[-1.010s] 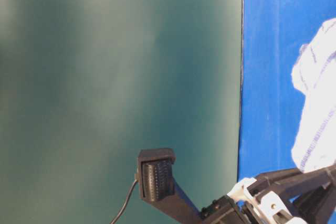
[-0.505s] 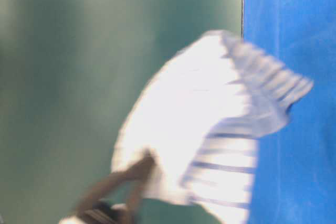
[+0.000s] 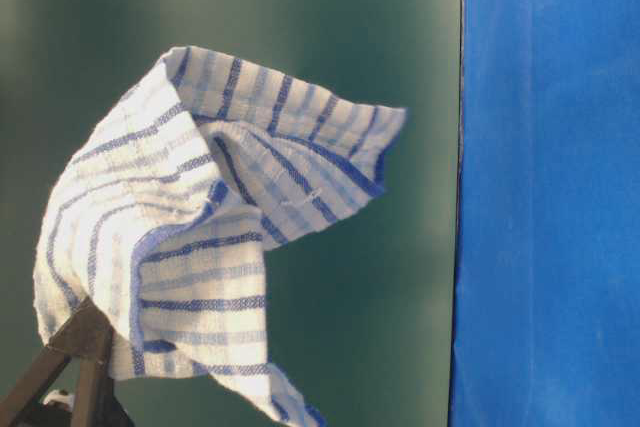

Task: Hand over the towel.
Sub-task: 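Lift the striped towel with the left gripper toward the center, then move the right gripper to the towel and grasp it beside the left gripper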

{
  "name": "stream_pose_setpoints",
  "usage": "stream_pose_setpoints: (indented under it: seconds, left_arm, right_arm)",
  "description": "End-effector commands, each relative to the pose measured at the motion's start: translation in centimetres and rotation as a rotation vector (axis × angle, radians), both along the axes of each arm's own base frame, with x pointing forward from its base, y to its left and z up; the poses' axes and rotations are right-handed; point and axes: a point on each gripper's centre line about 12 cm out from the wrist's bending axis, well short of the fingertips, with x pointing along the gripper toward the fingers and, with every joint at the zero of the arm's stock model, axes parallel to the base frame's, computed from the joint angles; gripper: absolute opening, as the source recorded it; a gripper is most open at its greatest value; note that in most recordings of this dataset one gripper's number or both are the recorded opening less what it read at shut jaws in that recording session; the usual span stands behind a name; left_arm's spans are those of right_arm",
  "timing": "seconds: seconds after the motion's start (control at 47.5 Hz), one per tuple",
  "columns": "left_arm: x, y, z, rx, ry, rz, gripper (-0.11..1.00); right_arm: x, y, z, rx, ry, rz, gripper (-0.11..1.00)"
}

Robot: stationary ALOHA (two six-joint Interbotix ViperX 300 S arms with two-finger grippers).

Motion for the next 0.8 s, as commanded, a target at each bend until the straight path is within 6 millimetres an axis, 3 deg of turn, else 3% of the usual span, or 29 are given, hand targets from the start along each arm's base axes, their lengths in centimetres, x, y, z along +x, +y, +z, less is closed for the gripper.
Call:
stream_pose_setpoints:
  seconds: [0.0, 0.274, 0.547, 0.779]
  left_arm:
    - [0.0, 0.1, 0.9, 0.0, -0.032, 0.002, 0.04]
    - [0.0, 0.0, 0.9, 0.002, -0.032, 0.0, 0.04]
    - [0.1, 0.0, 0.8, -0.001, -0.026, 0.0, 0.04]
    - [0.1, 0.0, 0.8, -0.001, -0.028, 0.0, 0.04]
  right_arm:
    - [0.4, -0.4, 0.9, 0.003, -0.038, -0.018, 0.0]
    - [2.5, -0.7, 0.9, 0.004, -0.023, -0.029, 0.02]
    - [7.6, -1.0, 1.1, 0.003, -0.003, -0.03, 0.7]
    - [12.3, -1.3, 1.5, -0.006, -0.001, -0.031, 0.73]
